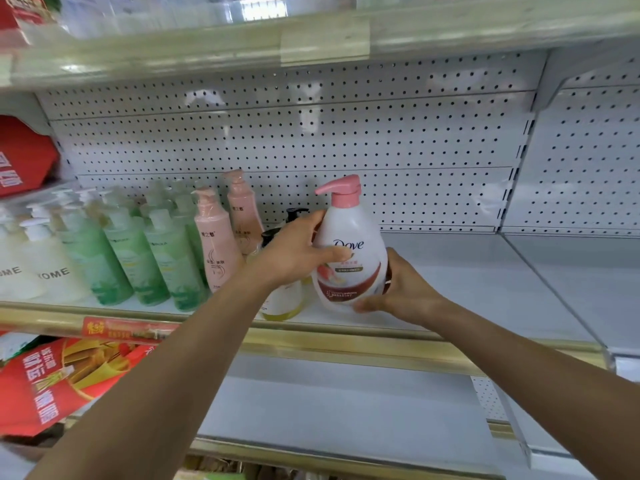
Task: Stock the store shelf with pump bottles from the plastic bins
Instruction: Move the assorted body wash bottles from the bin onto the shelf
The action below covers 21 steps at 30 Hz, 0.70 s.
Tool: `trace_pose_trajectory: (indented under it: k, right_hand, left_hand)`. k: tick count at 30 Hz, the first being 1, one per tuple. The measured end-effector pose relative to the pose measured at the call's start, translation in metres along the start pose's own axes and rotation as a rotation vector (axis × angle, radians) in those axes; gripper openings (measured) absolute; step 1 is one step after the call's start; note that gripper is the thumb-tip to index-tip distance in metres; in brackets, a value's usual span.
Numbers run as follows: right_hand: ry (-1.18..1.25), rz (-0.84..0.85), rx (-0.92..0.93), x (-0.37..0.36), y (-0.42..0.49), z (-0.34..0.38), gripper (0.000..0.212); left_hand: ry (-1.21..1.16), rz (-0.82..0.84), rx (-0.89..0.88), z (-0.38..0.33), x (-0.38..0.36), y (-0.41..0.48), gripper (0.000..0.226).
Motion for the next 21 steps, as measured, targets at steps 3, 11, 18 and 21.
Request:
trace_pose_trajectory:
  k: [3, 11, 18, 21]
  right_hand:
    - [-0.031, -0.022, -0.017, -0.01, 0.008, -0.009, 0.083]
    - [-0.123, -0.015, -0.048, -0.021, 0.013, -0.028, 0.085]
    - [-0.254, 0.062, -0.105, -0.016, 0.012, -0.016, 0.086]
    - [-0.482, 0.008, -0.022, -0.004, 0.001, 0.006, 0.086]
  left_hand:
    - [0.09, -0.02, 0.009, 0.005, -0.003, 0.003, 0.066]
    - [0.18, -0.011, 0.022, 0.016, -0.014, 0.002, 0.073]
    - [0.21, -0.05, 0.048, 0.017, -0.017, 0.003, 0.074]
    - [0.313, -0.143, 0.015, 0.014, -0.02, -0.008, 0.075]
Point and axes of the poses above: each hand's wrist, its own y-axis towards the middle knuckle, its own x-axis out of the back of the hand, z = x × y, the point moved 5 cm from there along y, towards the middle knuckle, and after that the axes turned 4 degrees about -y, right-handed, at the moved point
